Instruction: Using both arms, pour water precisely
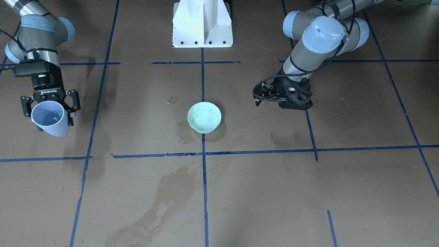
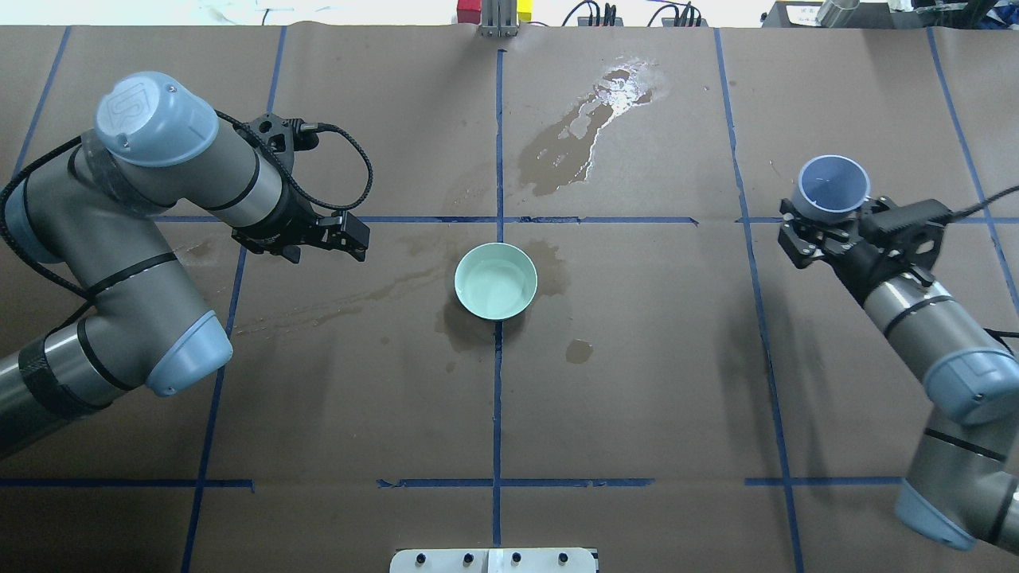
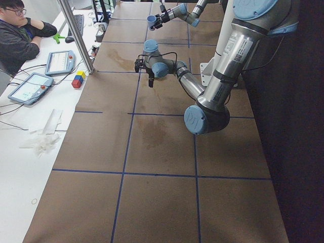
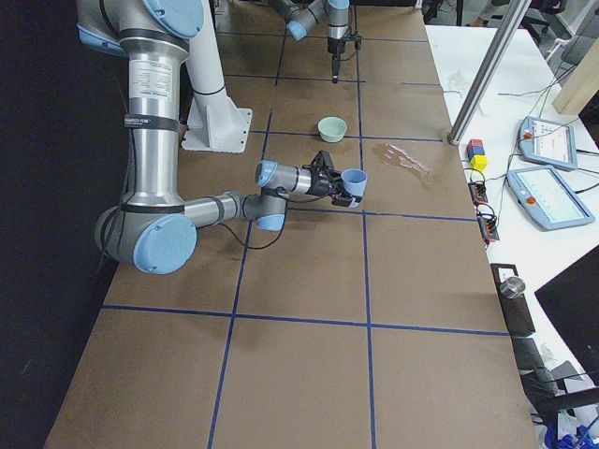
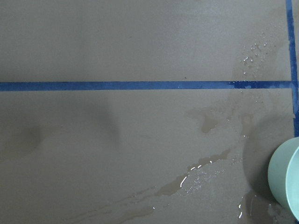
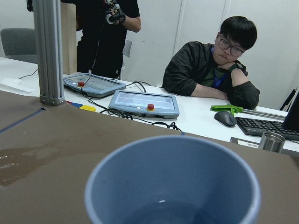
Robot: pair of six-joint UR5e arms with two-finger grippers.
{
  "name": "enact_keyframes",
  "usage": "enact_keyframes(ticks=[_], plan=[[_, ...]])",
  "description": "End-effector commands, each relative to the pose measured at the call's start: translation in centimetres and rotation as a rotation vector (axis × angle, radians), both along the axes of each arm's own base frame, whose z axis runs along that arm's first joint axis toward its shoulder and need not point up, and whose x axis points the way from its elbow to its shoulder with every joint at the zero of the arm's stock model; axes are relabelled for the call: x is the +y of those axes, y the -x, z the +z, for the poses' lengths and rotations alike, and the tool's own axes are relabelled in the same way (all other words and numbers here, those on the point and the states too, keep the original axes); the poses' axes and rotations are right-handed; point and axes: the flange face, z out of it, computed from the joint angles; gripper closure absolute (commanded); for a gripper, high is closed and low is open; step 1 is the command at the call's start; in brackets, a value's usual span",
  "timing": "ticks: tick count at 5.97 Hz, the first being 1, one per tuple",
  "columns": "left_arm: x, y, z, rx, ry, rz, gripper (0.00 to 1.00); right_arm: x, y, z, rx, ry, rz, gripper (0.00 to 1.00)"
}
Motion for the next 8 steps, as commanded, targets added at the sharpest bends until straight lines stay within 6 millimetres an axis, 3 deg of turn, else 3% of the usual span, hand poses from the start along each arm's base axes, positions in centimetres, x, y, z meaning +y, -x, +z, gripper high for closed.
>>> enact_keyframes(ticks=[1, 2, 3, 5, 6, 7, 8], plan=[[0.0, 0.0, -0.1, 0.001, -0.001, 0.0, 0.0, -2.1, 4.1, -4.6, 0.049, 0.019, -0.005, 0.98], [0.0, 0.0, -0.1, 0.001, -0.001, 0.0, 0.0, -3.2, 6.8, -7.4, 0.086, 0.034, -0.006, 0.99], [0.0, 0.0, -0.2, 0.003, -0.003, 0.0, 0.0, -2.2, 10.4, -9.7, 0.128, 0.028, 0.007, 0.99], [0.0, 0.0, -0.2, 0.003, -0.003, 0.0, 0.0, 0.1, 18.3, -17.2, 0.279, 0.025, 0.053, 1.0], [0.0, 0.0, -0.2, 0.003, -0.003, 0.0, 0.0, 1.2, 21.1, -20.2, 0.35, 0.02, 0.071, 1.0], [0.0, 0.0, -0.2, 0.003, -0.003, 0.0, 0.0, 2.2, 23.4, -22.3, 0.428, 0.014, 0.09, 1.0], [0.0, 0.0, -0.2, 0.003, -0.003, 0.0, 0.0, 2.5, 25.0, -23.0, 0.471, 0.015, 0.091, 1.0]])
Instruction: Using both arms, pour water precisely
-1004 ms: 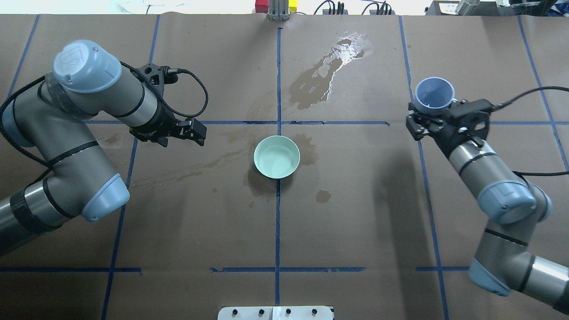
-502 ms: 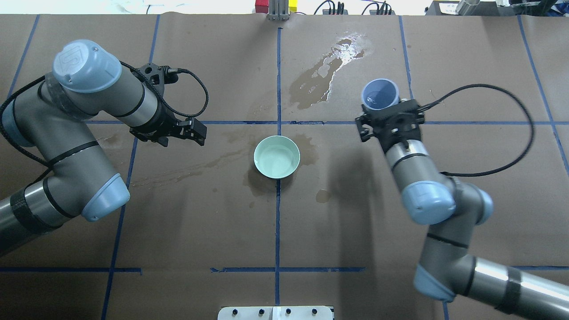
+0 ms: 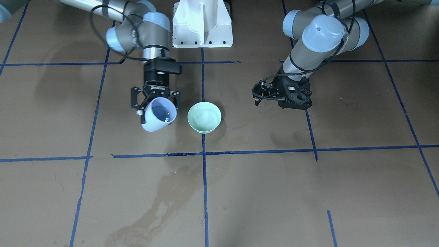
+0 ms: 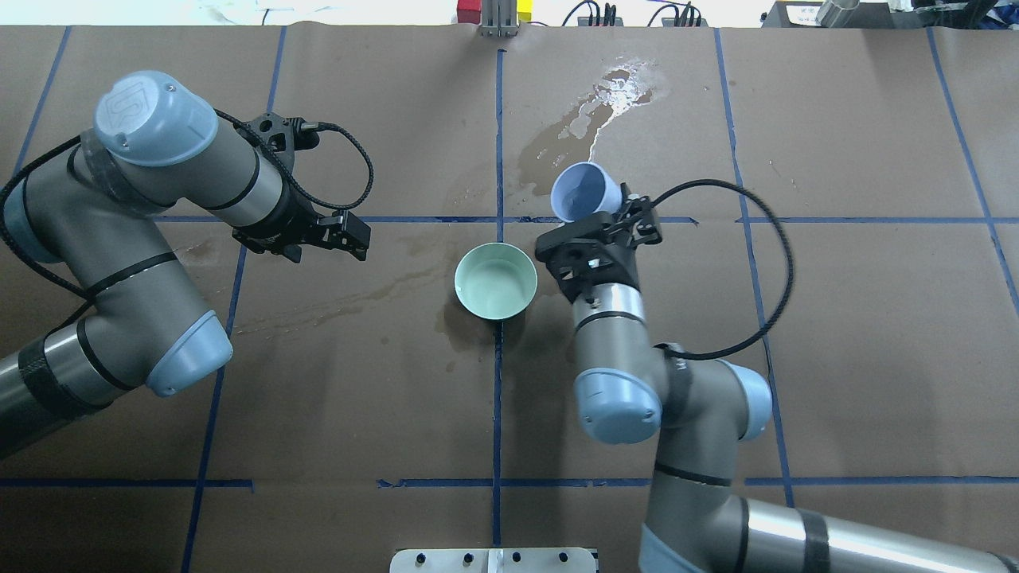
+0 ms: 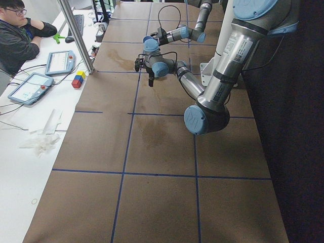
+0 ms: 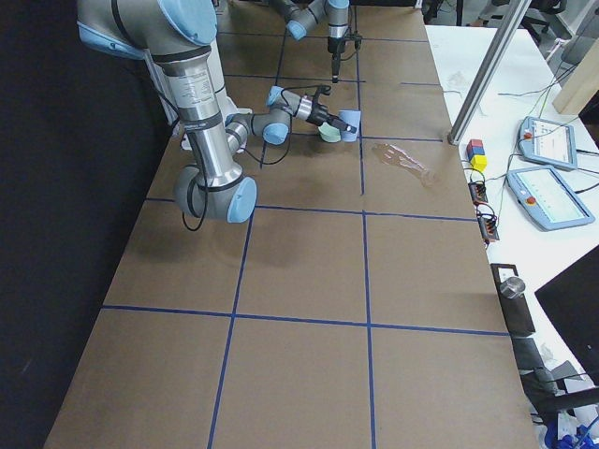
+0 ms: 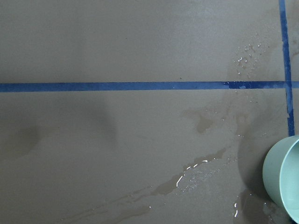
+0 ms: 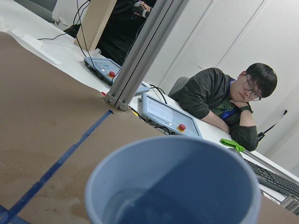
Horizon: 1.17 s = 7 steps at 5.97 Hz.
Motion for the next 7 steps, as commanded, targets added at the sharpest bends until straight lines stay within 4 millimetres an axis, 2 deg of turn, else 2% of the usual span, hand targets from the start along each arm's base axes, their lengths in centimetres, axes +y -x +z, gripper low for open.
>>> enact_keyframes(ticks=[1, 2, 5, 7], plan=[[0.0, 0.0, 0.0, 0.0, 0.0, 0.0, 0.0, 0.7, 2.7, -0.4, 0.106, -0.004, 0.004, 1.0], [0.0, 0.0, 0.0, 0.001, 0.001, 0.001, 0.0, 1.3, 3.4, -0.3, 0.228, -0.034, -0.001, 1.0], [0.0, 0.0, -0.1, 0.002, 0.0, 0.001, 0.0, 2.9, 4.8, 0.6, 0.378, -0.075, -0.016, 1.0], [0.0, 0.0, 0.0, 0.001, 0.001, 0.001, 0.0, 3.1, 5.1, 0.7, 0.482, -0.086, -0.012, 1.0]])
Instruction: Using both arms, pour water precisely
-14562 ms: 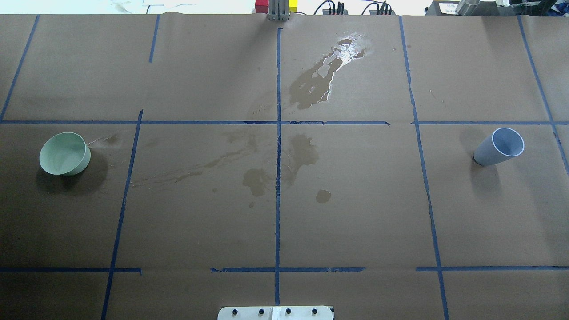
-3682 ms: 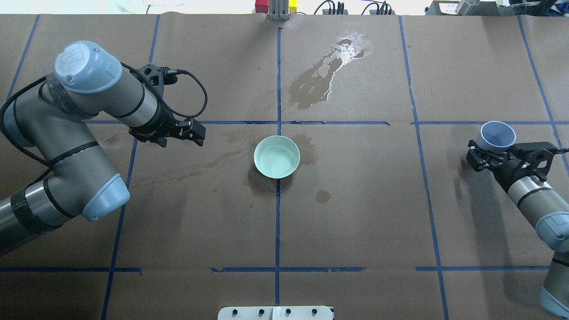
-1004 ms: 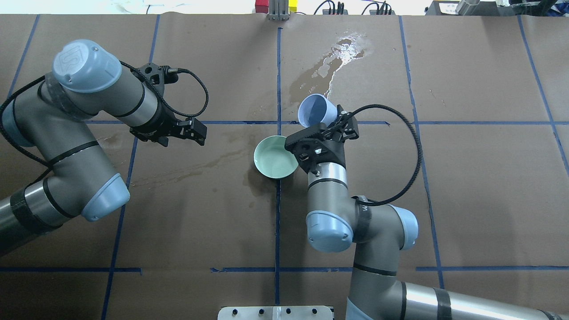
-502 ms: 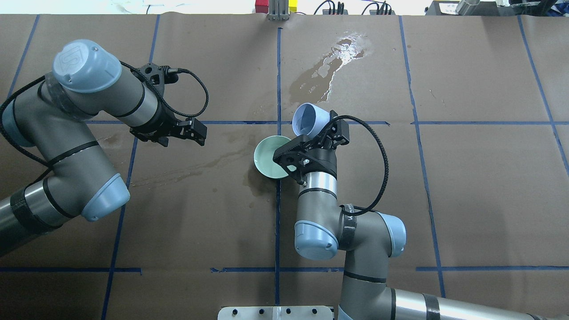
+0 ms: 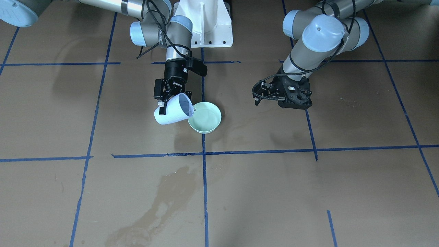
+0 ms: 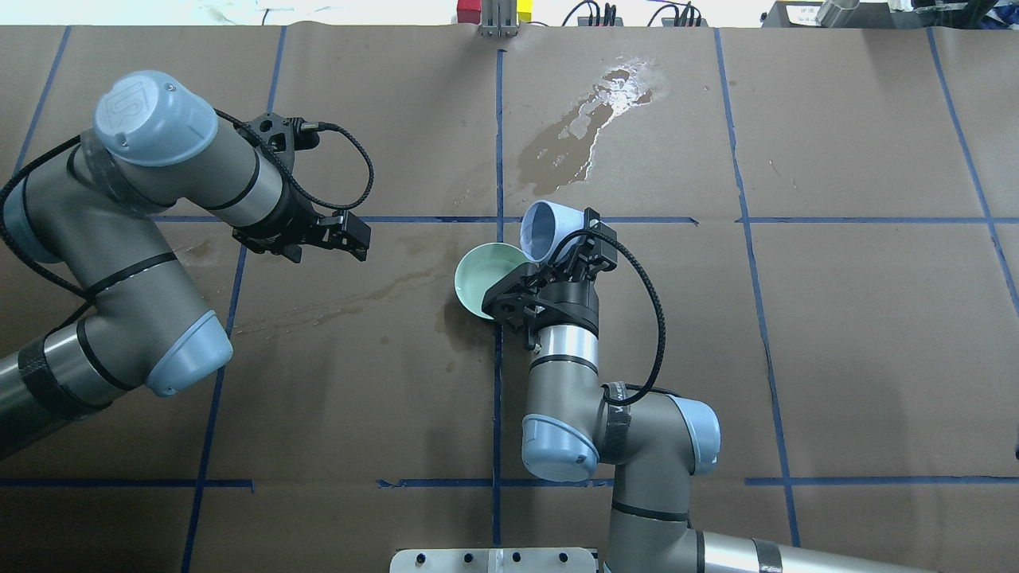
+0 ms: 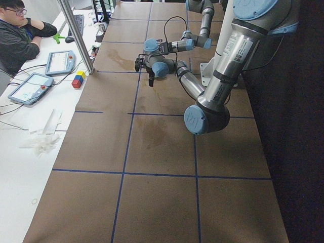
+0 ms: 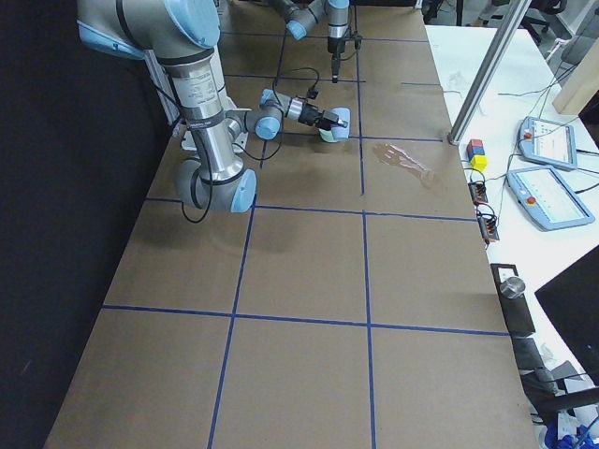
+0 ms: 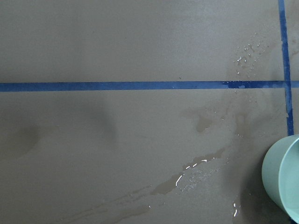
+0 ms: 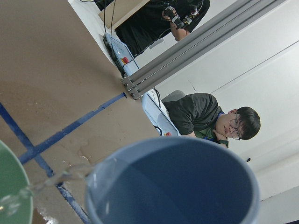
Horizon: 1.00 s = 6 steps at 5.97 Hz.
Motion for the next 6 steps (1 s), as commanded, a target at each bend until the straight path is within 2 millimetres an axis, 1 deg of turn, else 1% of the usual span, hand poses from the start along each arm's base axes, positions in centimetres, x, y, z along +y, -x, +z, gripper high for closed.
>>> enact_keyframes(ticks=[1, 2, 6], plan=[[-0.01, -0.01, 0.02, 0.0, 0.0, 0.0, 0.0, 0.09, 0.22, 0.1, 0.11, -0.012, 0.001, 1.0], [-0.01, -0.01, 0.02, 0.0, 0.0, 0.0, 0.0, 0.06, 0.18, -0.03, 0.145, -0.02, -0.002, 1.0], [0.02, 0.02, -0.05, 0.001, -0.001, 0.0, 0.0, 0.06, 0.17, -0.05, 0.161, -0.022, -0.005, 1.0]])
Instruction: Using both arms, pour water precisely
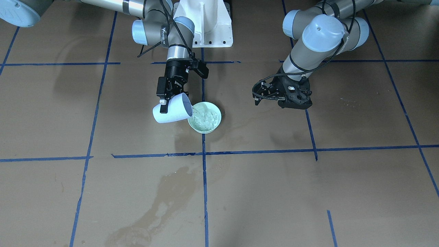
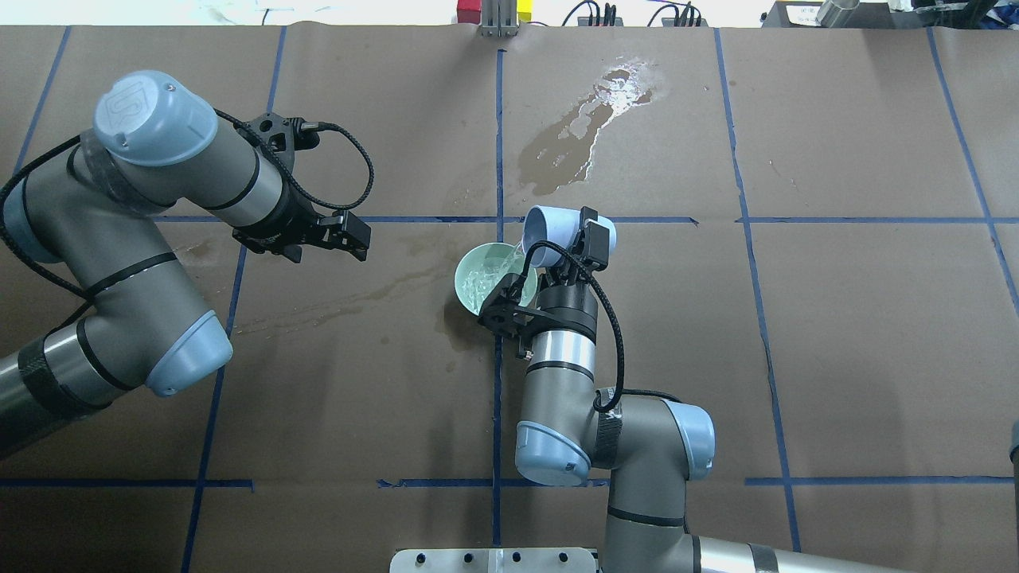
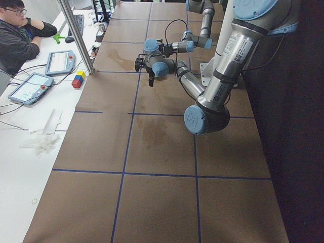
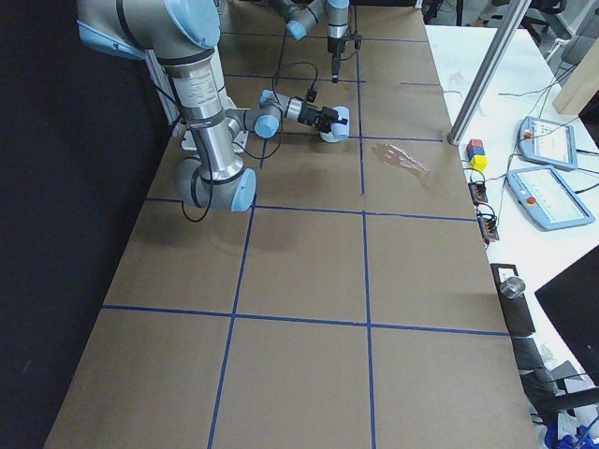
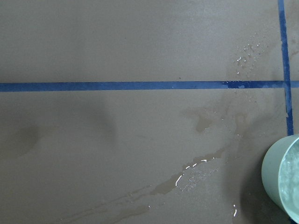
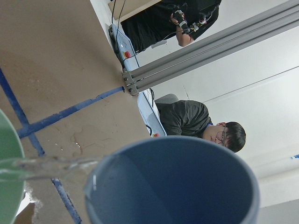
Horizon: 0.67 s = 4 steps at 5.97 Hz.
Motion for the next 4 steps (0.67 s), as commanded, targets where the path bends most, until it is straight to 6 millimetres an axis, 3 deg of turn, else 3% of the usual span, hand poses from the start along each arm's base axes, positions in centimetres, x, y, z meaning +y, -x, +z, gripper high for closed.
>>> enact_keyframes(ticks=[1, 4], plan=[[0.0, 0.0, 0.0, 0.0, 0.0, 0.0, 0.0, -0.04, -0.07, -0.07, -0.001, 0.0, 0.001, 1.0], [0.12, 0.13, -0.18, 0.003, -0.003, 0.0, 0.0, -0.03, -0.11, -0.15, -0.004, -0.001, 0.001, 1.0]])
